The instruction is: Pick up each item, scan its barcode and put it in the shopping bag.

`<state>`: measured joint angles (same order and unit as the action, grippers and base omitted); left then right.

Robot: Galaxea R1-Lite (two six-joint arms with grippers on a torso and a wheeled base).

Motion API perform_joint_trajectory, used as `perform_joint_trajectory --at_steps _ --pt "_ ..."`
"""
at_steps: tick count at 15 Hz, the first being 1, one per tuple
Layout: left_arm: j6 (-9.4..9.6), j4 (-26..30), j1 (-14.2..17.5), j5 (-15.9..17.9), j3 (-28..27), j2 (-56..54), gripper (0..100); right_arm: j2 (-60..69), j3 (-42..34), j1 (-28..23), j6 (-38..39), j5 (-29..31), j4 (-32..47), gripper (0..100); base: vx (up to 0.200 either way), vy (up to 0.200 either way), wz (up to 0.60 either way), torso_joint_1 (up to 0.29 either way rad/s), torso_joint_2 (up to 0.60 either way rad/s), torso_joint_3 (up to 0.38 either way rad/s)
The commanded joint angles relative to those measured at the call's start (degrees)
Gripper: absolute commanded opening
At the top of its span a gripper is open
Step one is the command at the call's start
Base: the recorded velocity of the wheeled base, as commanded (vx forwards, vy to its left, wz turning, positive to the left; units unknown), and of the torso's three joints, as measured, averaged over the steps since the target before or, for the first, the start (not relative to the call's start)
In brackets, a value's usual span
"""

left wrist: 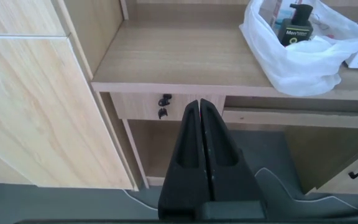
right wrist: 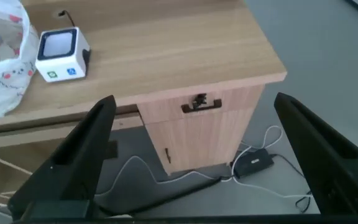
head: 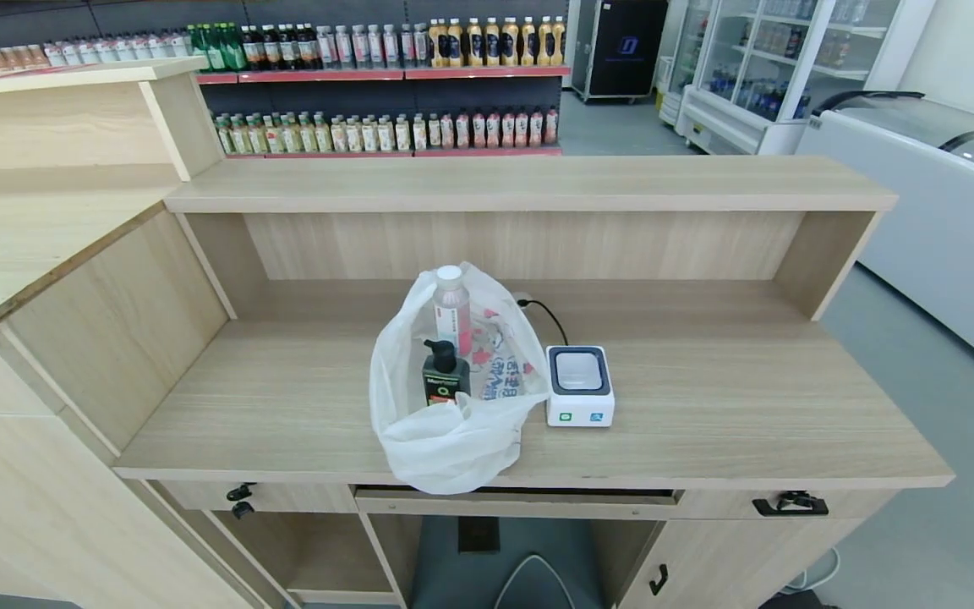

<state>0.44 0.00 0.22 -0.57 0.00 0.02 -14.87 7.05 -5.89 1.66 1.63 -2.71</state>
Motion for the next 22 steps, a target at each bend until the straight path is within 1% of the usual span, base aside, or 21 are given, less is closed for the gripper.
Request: perform_joint_trajectory --at_steps 1,2,3,4,5,6,9,13,22 --pt "0.0 0.0 0.04 -0.04 0.0 -0.02 0 9.34 -7.05 1.67 0.1 -0.23 -2.92 100 0.0 0.0 0.0 0.0 0.0 0.0" --pt "0.0 0.0 0.04 -0.04 0.0 -0.02 0 9.34 -7.05 1.67 0.01 -0.84 -2.92 100 0.0 0.0 0.0 0.0 0.0 0.0" --pt "0.0 0.0 0.04 -0.04 0.0 -0.02 0 9.34 -7.05 1.67 -0.6 -2.86 -2.83 100 0.0 0.0 0.0 0.0 0.0 0.0" --pt "0.0 0.0 0.04 -0.04 0.0 -0.02 0 9.34 -7.05 1.67 -1.92 -3.3 -3.01 100 0.0 0.0 0.0 0.0 0.0 0.0" --pt "0.0 0.0 0.04 -0.04 0.0 -0.02 0 9.34 -7.05 1.67 -5.09 -3.66 -3.09 100 0.0 0.0 0.0 0.0 0.0 0.0" --pt "0.0 0.0 0.04 -0.04 0.0 -0.02 0 9.34 -7.05 1.67 -5.7 -3.83 -3.09 100 0.0 0.0 0.0 0.0 0.0 0.0" --pt "0.0 0.0 0.04 -0.04 0.0 -0.02 0 9.42 -7.05 1.93 -5.17 -3.92 -3.09 100 0.0 0.0 0.0 0.0 0.0 0.0" --pt "0.0 0.0 0.04 -0.04 0.0 -0.02 0 9.42 -7.05 2.02 -1.04 -3.48 -2.83 100 0.0 0.0 0.0 0.0 0.0 0.0" --pt "0.0 0.0 0.04 -0.04 0.0 -0.02 0 9.42 -7.05 2.02 -0.87 -3.48 -2.83 100 0.0 0.0 0.0 0.0 0.0 0.0"
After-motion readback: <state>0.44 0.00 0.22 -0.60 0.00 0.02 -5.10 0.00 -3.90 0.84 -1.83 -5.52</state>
